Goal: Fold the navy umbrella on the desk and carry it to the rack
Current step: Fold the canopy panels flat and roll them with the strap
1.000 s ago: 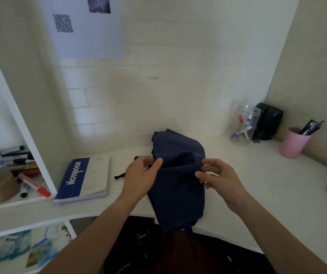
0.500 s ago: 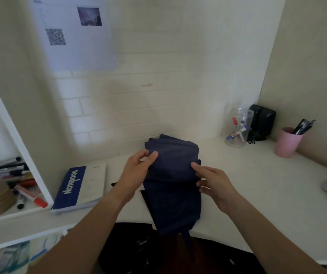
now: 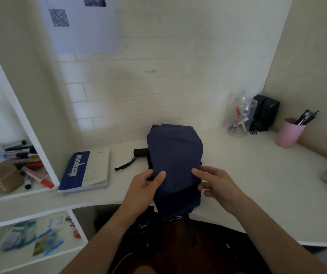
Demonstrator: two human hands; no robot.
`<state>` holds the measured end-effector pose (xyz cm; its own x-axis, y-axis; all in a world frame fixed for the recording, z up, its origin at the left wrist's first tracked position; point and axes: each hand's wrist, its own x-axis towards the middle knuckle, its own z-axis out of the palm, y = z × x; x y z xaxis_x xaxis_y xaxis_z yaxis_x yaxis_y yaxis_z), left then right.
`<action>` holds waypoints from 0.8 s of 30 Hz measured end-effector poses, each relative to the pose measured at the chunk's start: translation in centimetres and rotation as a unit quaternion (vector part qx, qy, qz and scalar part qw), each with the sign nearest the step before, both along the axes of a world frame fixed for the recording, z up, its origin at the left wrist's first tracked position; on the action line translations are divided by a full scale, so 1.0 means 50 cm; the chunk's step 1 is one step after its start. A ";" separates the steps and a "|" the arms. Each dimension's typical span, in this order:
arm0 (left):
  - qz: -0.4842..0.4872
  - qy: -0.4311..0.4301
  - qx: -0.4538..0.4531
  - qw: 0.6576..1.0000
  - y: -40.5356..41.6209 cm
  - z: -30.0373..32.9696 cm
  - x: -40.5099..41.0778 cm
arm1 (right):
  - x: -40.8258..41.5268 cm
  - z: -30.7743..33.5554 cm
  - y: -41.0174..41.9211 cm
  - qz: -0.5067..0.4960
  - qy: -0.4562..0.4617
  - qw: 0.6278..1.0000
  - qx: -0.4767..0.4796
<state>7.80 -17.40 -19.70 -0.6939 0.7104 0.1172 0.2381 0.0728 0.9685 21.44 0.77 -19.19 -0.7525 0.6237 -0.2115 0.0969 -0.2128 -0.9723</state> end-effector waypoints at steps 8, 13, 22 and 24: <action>0.023 -0.016 -0.045 0.999 -0.023 -0.042 0.002 | -0.005 -0.023 0.000 -0.044 -0.048 0.998 -0.024; 0.100 -0.020 -0.037 0.994 -0.023 -0.053 -0.019 | -0.001 -0.034 -0.009 -0.056 -0.026 0.995 -0.074; 0.085 -0.153 -0.060 0.983 0.032 -0.005 -0.068 | -0.028 -0.018 -0.024 -0.085 0.013 0.987 -0.139; 0.071 -0.185 -0.049 0.979 0.046 0.003 -0.078 | -0.035 -0.011 -0.024 -0.082 0.028 0.984 -0.158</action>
<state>3.90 -15.09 -19.55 -0.7688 0.5982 -0.2259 -0.1477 0.1775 0.9730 19.66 -0.41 -19.72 -0.6638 0.6474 -0.3745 -0.0162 -0.5130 -0.8582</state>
